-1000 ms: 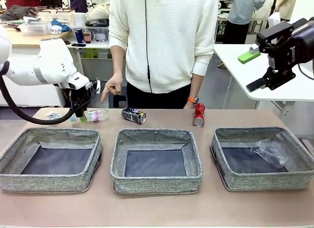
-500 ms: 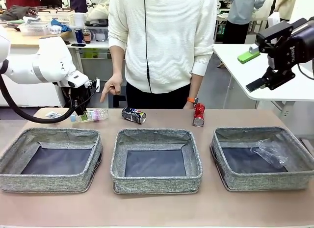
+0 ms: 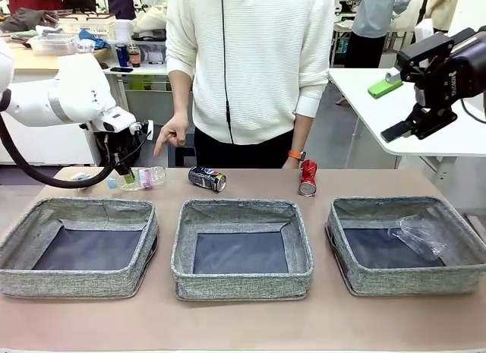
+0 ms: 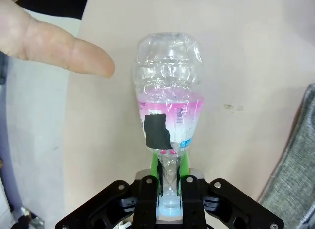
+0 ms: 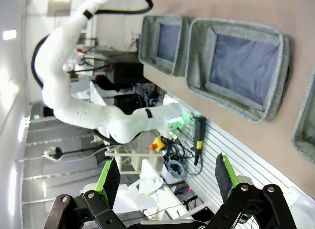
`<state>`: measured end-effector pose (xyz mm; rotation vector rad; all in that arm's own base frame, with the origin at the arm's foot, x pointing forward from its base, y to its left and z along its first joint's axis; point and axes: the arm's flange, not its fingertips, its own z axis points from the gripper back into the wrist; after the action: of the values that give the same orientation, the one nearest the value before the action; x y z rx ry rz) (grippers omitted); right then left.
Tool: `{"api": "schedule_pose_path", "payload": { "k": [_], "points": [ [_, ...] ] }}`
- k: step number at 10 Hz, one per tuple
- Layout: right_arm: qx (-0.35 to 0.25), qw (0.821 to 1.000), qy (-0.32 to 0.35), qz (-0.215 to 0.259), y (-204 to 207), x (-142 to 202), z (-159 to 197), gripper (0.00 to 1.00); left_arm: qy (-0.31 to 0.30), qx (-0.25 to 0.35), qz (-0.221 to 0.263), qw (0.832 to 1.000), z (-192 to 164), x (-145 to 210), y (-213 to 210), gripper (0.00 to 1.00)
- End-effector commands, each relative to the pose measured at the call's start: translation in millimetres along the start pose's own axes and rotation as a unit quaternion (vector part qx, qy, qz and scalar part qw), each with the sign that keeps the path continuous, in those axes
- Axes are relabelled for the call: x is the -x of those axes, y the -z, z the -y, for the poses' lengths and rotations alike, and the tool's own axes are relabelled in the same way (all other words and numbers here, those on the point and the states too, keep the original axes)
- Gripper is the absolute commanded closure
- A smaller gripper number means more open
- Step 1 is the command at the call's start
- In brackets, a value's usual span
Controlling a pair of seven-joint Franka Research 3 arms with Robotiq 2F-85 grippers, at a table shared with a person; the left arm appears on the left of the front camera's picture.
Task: Sort the waste into the appropriate baskets.
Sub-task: Pick up the waste item pointed out by the person.
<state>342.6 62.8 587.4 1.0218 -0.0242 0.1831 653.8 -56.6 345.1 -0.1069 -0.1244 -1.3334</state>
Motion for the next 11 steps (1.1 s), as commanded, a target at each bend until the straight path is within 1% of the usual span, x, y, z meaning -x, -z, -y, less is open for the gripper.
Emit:
{"api": "schedule_pose_path", "payload": {
  "k": [1,2,3,4,5,6,7,8,9,10,11],
  "points": [
    [-0.013,1.000,-0.003,0.002,0,-1,-3,0.00,0.018,0.043,-0.002,0.999,-1,4,-3,1.00],
    [-0.013,1.000,-0.003,0.002,0,-1,-3,0.00,0.019,0.048,-0.006,0.999,5,7,-13,1.00],
    [-0.013,1.000,-0.003,0.002,0,-1,-3,0.00,0.042,0.066,0.006,0.997,14,10,-33,1.00],
    [-0.013,1.000,-0.003,0.002,0,-1,-3,0.00,0.064,0.057,0.012,0.996,26,12,-65,1.00],
    [-0.013,1.000,-0.003,0.002,0,-1,-3,0.00,0.084,0.024,0.015,0.996,46,14,-108,1.00],
    [-0.013,1.000,-0.003,0.002,0,-1,-3,0.00,0.089,0.020,0.022,0.996,69,15,-143,1.00],
    [-0.013,1.000,-0.003,0.002,0,-1,-3,0.00,0.119,0.072,0.024,0.990,96,16,-170,1.00],
    [-0.013,1.000,-0.003,0.002,0,-1,-3,0.00,0.053,0.103,-0.001,0.993,128,13,-198,1.00],
    [-0.013,1.000,-0.003,0.002,0,-1,-3,0.00,-0.120,0.046,0.019,0.991,158,-1,-215,1.00],
    [-0.013,1.000,-0.003,0.002,0,-1,-3,0.00,-0.210,-0.036,0.009,0.977,180,-5,-222,1.00],
    [-0.013,1.000,-0.003,0.002,0,-1,-3,0.00,-0.267,-0.077,-0.005,0.961,205,-7,-227,1.00]
  ]
}}
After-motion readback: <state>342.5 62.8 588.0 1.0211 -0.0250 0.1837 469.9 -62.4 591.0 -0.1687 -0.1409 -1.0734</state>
